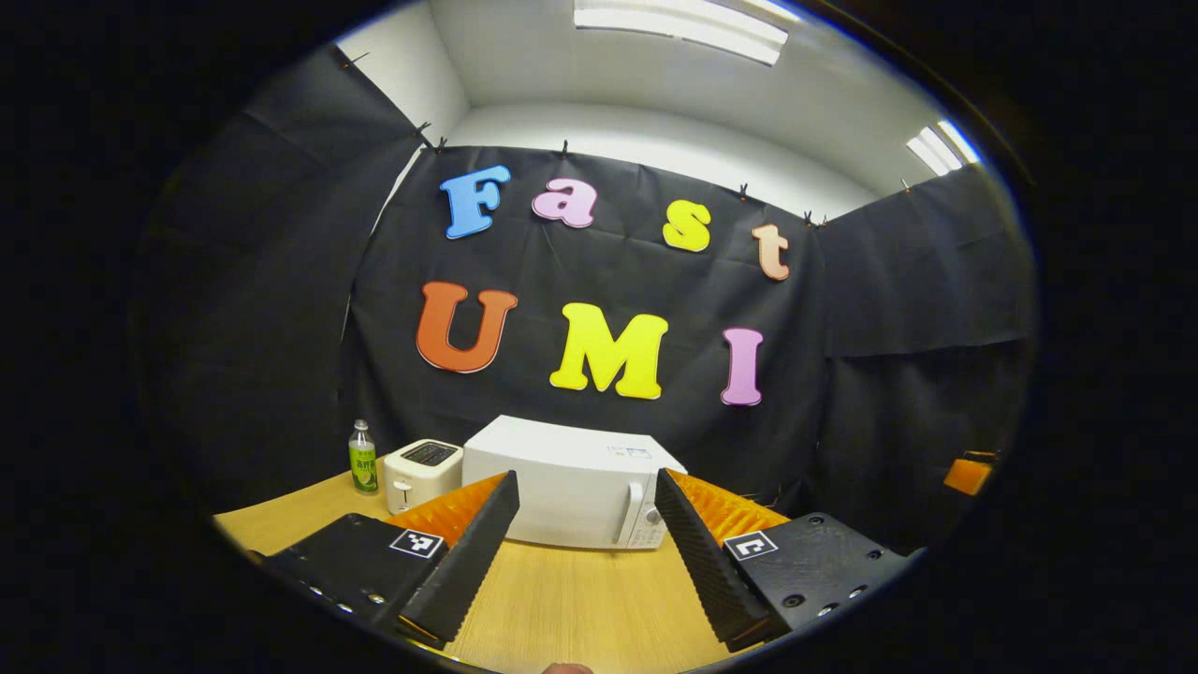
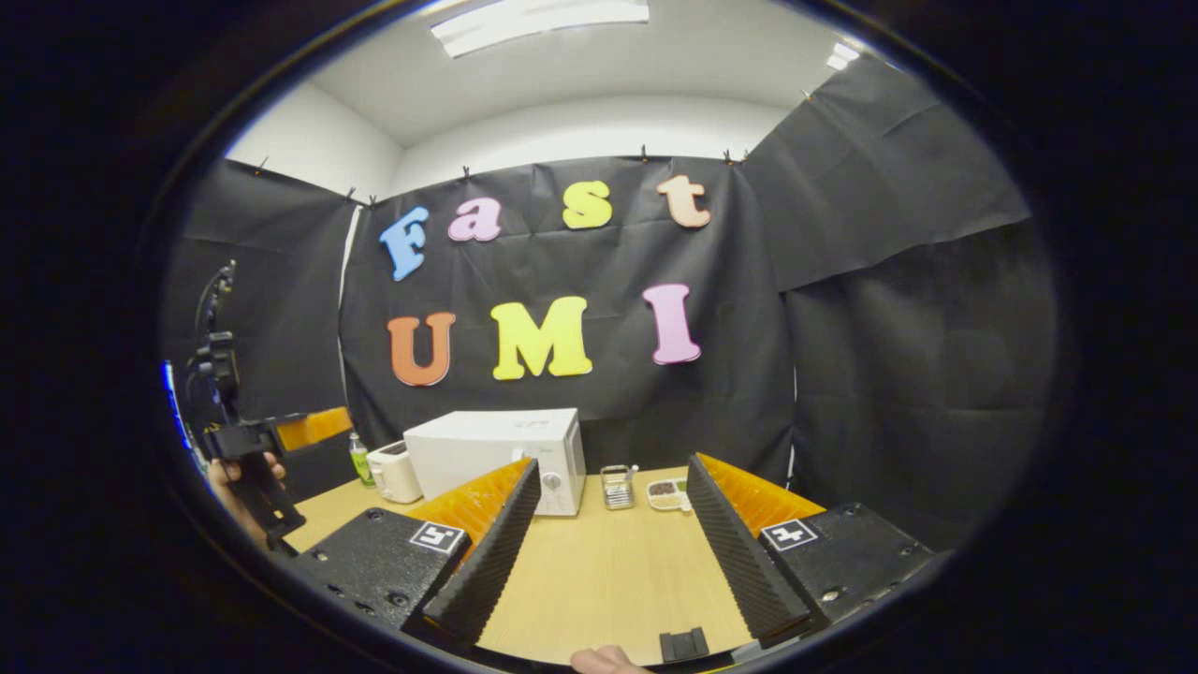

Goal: Open the microwave oven with the left hand, put the food in, and close the microwave oven.

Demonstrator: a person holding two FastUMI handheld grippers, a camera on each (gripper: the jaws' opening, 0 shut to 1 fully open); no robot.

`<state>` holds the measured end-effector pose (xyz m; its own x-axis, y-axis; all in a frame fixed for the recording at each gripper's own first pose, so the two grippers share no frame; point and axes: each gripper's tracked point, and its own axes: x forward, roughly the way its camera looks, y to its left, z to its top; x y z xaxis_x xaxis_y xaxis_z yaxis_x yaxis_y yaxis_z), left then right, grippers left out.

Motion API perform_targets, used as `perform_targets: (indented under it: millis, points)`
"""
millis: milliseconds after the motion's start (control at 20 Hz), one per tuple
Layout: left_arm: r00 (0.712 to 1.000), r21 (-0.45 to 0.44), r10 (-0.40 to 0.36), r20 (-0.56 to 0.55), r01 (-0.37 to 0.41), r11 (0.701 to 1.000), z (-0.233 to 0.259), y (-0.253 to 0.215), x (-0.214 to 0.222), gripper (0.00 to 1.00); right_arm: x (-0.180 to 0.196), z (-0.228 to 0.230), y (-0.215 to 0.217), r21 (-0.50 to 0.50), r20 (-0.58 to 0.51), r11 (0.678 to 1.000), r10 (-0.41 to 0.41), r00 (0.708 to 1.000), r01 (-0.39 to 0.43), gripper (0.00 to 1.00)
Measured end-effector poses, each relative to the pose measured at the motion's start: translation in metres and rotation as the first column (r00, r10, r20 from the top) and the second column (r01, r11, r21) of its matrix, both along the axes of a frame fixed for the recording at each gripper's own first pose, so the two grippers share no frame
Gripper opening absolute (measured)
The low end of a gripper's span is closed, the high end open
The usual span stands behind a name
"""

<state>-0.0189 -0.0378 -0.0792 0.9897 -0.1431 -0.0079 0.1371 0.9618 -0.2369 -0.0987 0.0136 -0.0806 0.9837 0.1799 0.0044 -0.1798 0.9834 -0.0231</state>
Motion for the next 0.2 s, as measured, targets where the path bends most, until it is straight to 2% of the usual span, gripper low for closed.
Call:
perform_targets:
  millis: [100,200]
  points:
    - [1.0,0.004,-0.015,0.007,0.015,1.0,0.01,-0.001,-0.023,0.93,-0.005,0.006,0.003,-0.009,0.022,1.0,0.009,1.0,-0.008,1.0]
    - [1.0,0.05,0.025,-0.005,-0.024,0.998,0.012,0.011,-0.039,0.93,-0.01,0.015,0.006,-0.014,0.05,1.0,0.017,0.999,-0.017,1.0]
